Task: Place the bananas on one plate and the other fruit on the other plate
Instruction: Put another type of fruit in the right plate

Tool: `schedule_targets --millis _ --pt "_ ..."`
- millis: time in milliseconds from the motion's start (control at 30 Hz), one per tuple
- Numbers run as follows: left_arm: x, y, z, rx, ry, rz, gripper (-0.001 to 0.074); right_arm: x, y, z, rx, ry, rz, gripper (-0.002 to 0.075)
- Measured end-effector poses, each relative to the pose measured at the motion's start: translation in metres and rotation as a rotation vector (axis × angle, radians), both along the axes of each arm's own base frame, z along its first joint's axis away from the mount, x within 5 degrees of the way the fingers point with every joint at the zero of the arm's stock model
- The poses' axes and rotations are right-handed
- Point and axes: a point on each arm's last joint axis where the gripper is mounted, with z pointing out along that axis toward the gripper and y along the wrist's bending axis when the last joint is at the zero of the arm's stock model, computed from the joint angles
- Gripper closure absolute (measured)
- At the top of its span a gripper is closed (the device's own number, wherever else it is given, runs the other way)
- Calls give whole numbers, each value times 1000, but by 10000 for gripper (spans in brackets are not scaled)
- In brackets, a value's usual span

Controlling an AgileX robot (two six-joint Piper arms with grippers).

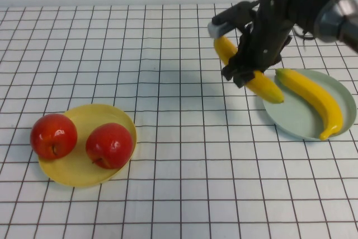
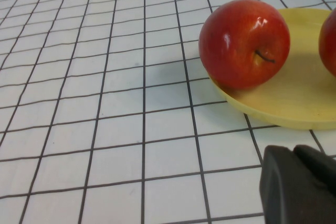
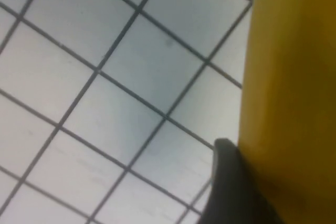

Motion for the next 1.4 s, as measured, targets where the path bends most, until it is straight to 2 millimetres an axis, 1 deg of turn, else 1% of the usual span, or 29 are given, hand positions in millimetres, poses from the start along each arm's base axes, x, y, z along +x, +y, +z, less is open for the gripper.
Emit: schedule_targets --millis 33,100,167,200,300,433,500,600,667,867,1067,1233,1267,1333,1400 --pt "0 0 0 0 0 0 739 -2 -6 13 6 -9 -15 390" --pt "0 0 0 0 0 0 739 -6 -20 31 13 -15 -51 390" --pt "0 0 0 0 0 0 739 -7 -35 42 19 -23 -87 390" --pt "0 0 0 0 0 0 739 -7 -43 42 16 -16 -106 390" --pt "0 0 0 0 0 0 739 -10 -64 30 -8 36 -152 390" --pt "0 0 0 0 0 0 739 -24 -90 0 -46 156 -205 390" --pt "0 0 0 0 0 0 739 -30 -98 -14 -57 194 -222 390" --pt "0 0 0 0 0 0 739 -33 -101 -28 -55 194 -226 390" --pt "0 0 0 0 0 0 739 -32 -100 -32 -41 174 -226 390" --pt "0 0 0 0 0 0 739 -24 -97 -31 7 92 -228 390" --pt "0 0 0 0 0 0 739 -22 -97 -31 -1 66 -222 335" --pt "0 0 0 0 0 0 739 -21 -101 -30 -5 58 -230 323" --pt "0 0 0 0 0 0 739 -21 -101 -30 -1 57 -242 330" --pt "0 0 0 0 0 0 739 -20 -101 -26 18 34 -258 368" --pt "0 0 0 0 0 0 739 -24 -100 -14 58 -16 -269 449"
